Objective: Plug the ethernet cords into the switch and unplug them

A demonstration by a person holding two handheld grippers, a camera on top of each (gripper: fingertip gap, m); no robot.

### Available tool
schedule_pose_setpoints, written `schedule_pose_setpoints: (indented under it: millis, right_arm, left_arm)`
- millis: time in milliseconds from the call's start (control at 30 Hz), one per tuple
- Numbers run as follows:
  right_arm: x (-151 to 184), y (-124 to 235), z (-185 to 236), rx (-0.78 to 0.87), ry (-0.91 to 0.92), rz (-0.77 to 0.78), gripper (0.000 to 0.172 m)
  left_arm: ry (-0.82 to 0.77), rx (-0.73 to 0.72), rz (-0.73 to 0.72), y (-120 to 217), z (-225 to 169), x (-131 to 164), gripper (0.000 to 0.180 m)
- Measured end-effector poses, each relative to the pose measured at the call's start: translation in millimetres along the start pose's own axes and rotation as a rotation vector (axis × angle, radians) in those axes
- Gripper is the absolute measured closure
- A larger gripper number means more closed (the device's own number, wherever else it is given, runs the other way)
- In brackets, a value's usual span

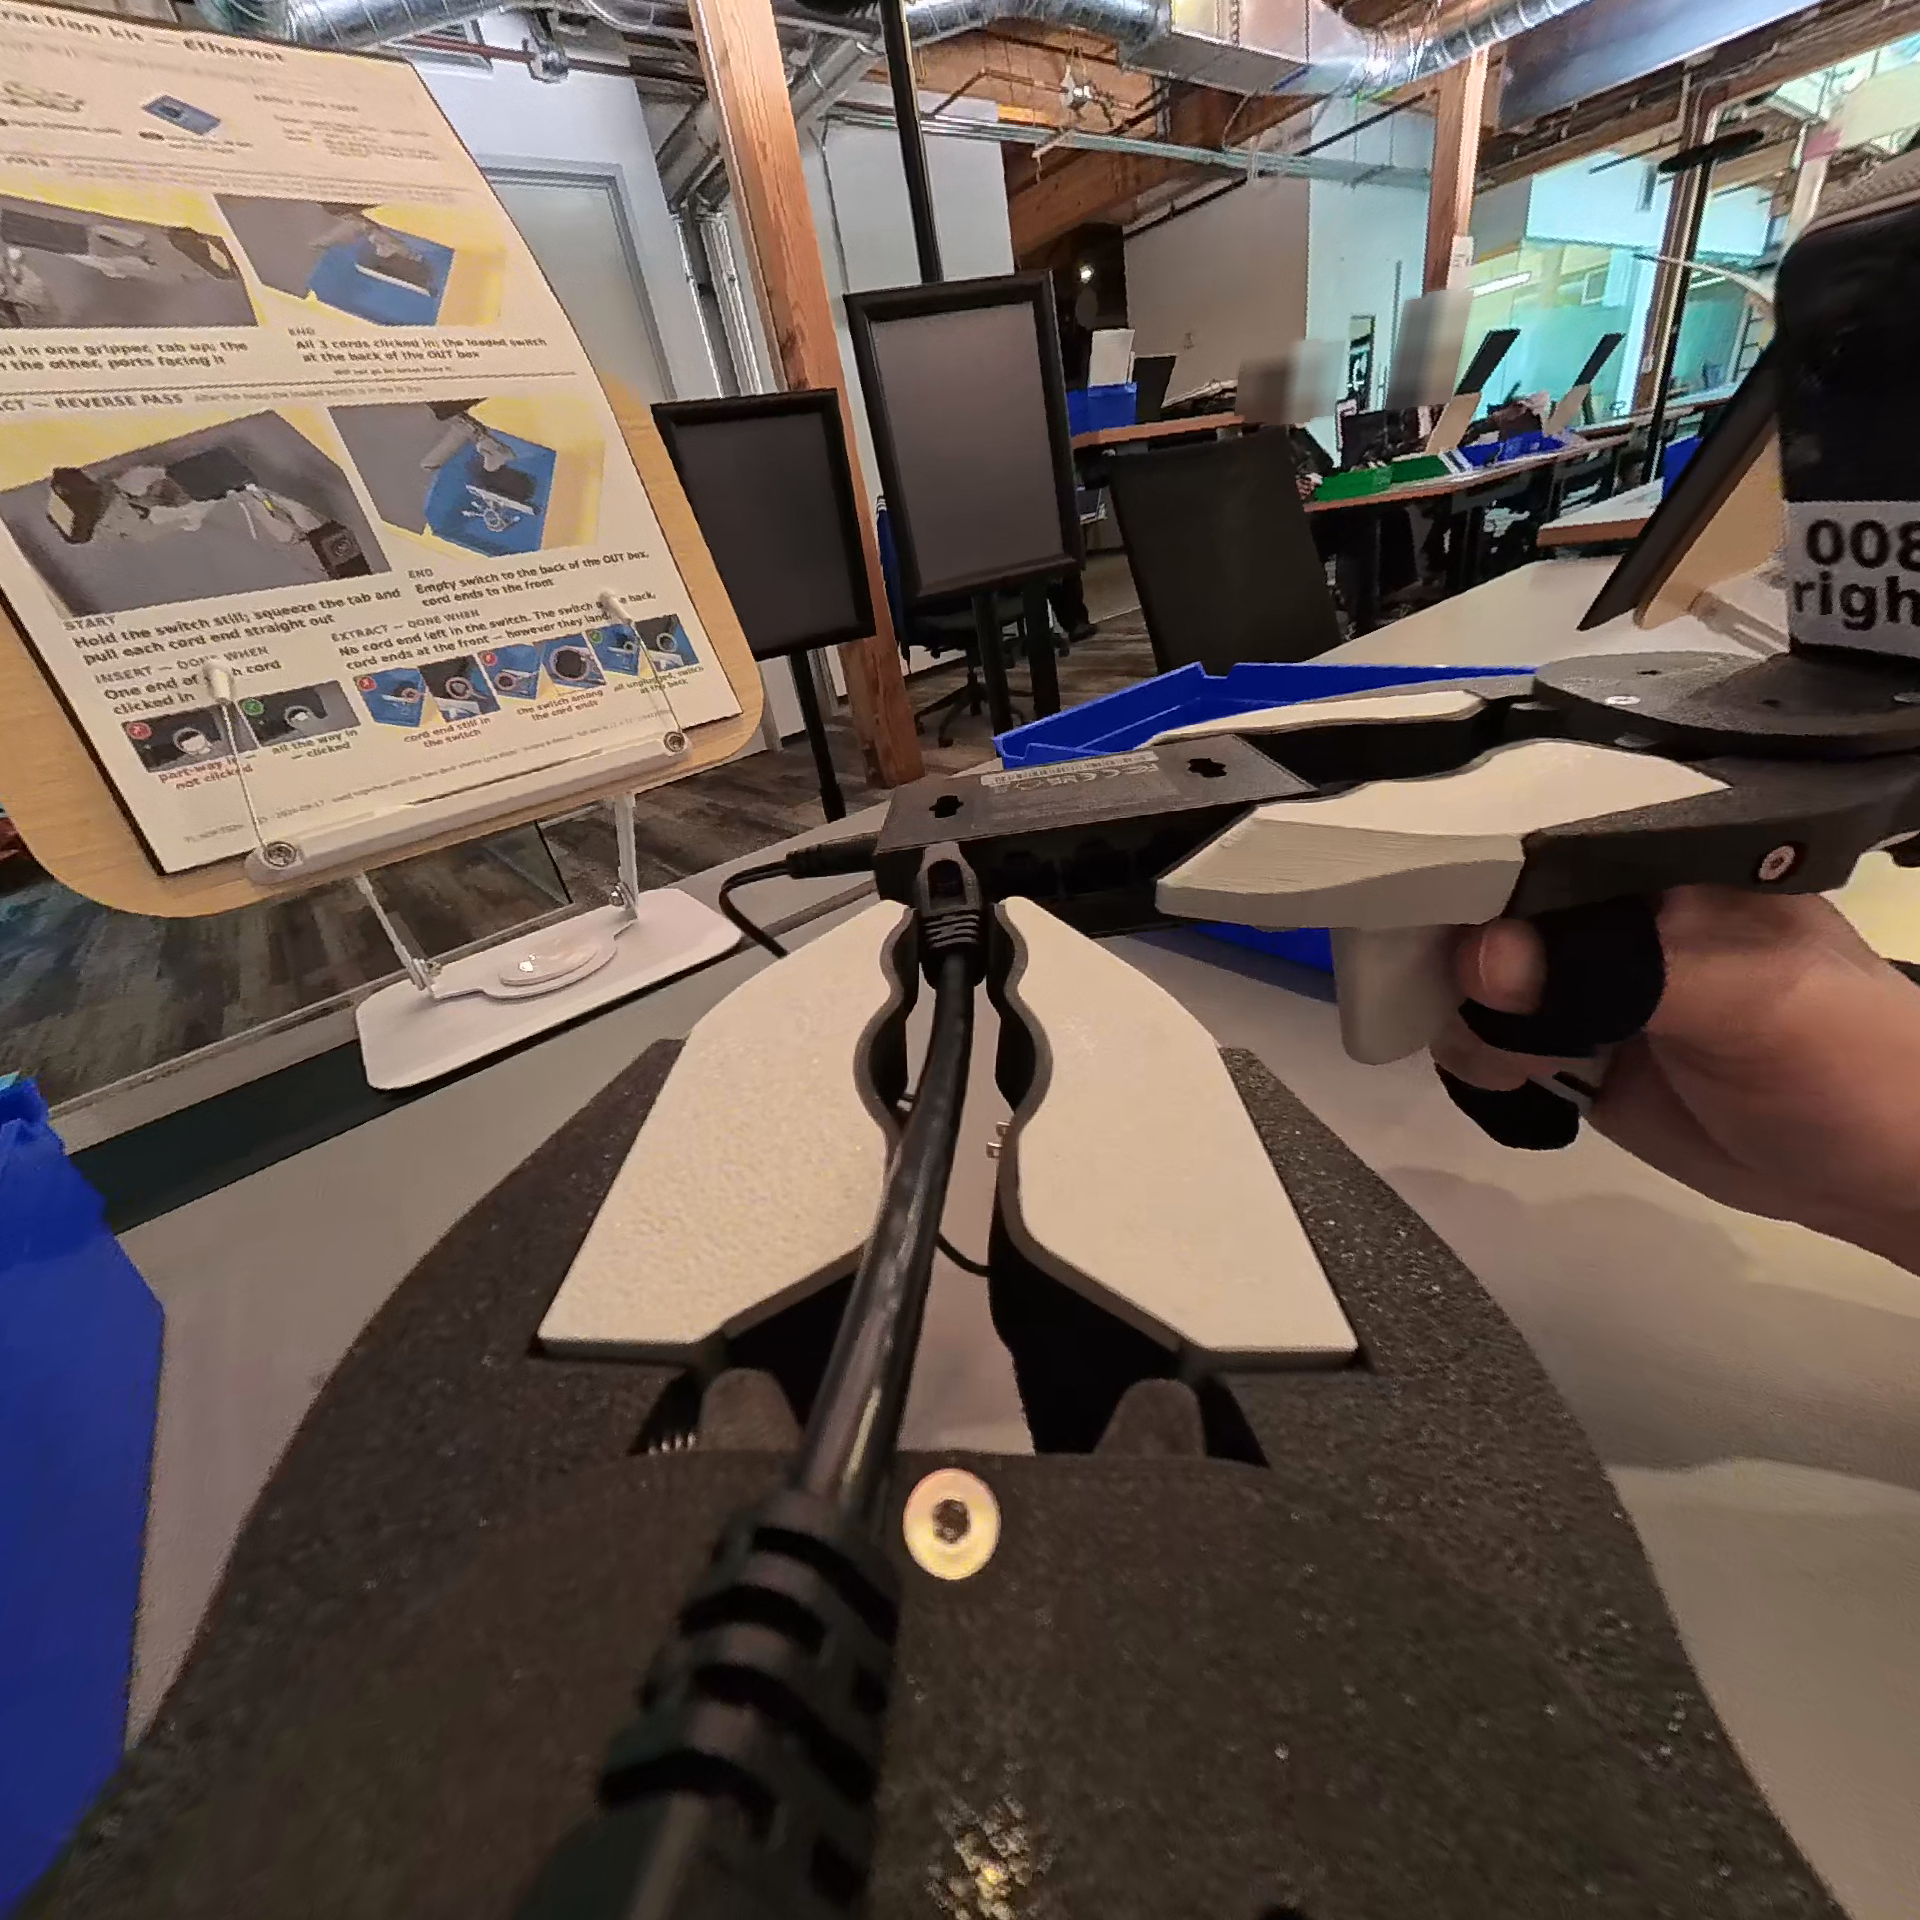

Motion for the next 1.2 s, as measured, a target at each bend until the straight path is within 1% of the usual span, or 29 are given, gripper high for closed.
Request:
schedule_pose_setpoints:
  millis: [233,367,533,667,733,867,967,1033,1100,1200]
  right_arm:
    - [3,0,1,0.009,0.035,0.033,0.11]
    - [4,4,1,0.002,0.035,0.028,0.11]
    - [5,4,2,0.003,0.043,0.031,0.109]
    - [7,4,2,0.0,0.043,0.025,0.109]
    - [7,3,2,0.004,0.052,0.035,0.109]
    - [10,3,2,0.003,0.043,0.034,0.109]
    - [10,1,3,0.009,0.044,0.033,0.109]
    - [9,2,1,0.019,0.028,0.007,0.109]
    - [10,2,0,0.032,-0.025,-0.03,0.109]
    - [12,5,-3,0.041,-0.092,-0.072,0.109]
  left_arm:
    - [0.002,-0.012,0.032,-2,-1,4,0.17]
    - [-0.023,0.031,0.053,-4,-1,4,0.169]
    - [0.01,0.042,0.05,-5,0,6,0.169]
    - [0.059,0.094,0.057,-6,3,8,0.169]
    - [0.059,0.101,0.059,-6,4,9,0.169]
    - [0.028,0.075,0.052,-5,3,10,0.169]
    - [-0.012,0.019,0.051,-5,1,9,0.169]
    - [-0.006,0.022,0.048,-7,1,8,0.169]
    - [0.012,0.054,0.052,-10,2,5,0.169]
    - [-0.011,0.069,0.076,-14,1,4,0.169]
Point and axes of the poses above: each gripper's, where its closed fingertips meet, y back along the fingers, x out of its underside, z = x × y across the jaws, the point moved 7 cm from there along y, back along the fingers, and after that the axes turned 14 degrees about -x, right-handed, at the moved point
